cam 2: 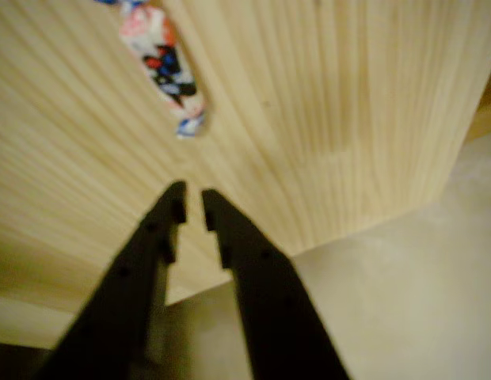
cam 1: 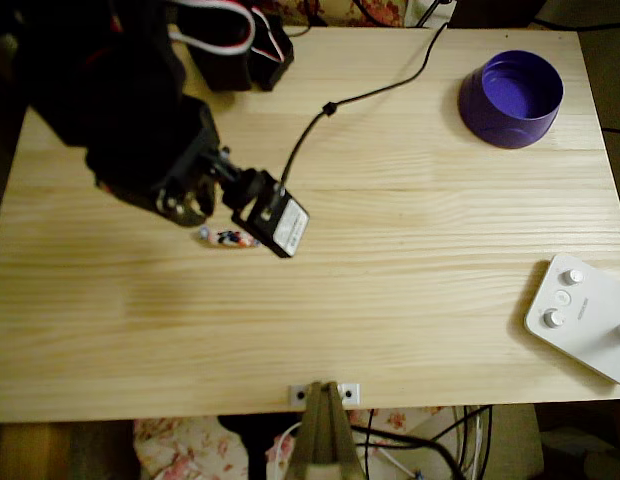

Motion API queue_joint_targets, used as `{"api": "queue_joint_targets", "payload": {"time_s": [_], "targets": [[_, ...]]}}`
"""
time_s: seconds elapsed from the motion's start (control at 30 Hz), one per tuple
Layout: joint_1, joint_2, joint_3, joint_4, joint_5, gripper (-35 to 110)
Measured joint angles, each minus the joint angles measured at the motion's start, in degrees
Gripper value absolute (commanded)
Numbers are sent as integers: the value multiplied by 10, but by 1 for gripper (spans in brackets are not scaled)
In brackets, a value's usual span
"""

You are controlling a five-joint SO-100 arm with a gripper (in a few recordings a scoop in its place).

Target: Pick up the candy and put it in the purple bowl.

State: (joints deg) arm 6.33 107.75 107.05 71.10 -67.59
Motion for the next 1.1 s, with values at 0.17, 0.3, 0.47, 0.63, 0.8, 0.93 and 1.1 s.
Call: {"api": "queue_joint_targets", "payload": {"time_s": [0.17,0.3,0.47,0.63,0.8,0.93,1.1], "targets": [[-2,-40,-33,51,-48,11],[-2,-62,-43,73,-68,16],[-3,-77,-60,77,-63,19],[-23,-97,-74,77,-47,19],[-32,-127,-74,85,-31,19],[-38,-155,-82,84,-18,19],[-40,-171,-84,80,-13,19]]}}
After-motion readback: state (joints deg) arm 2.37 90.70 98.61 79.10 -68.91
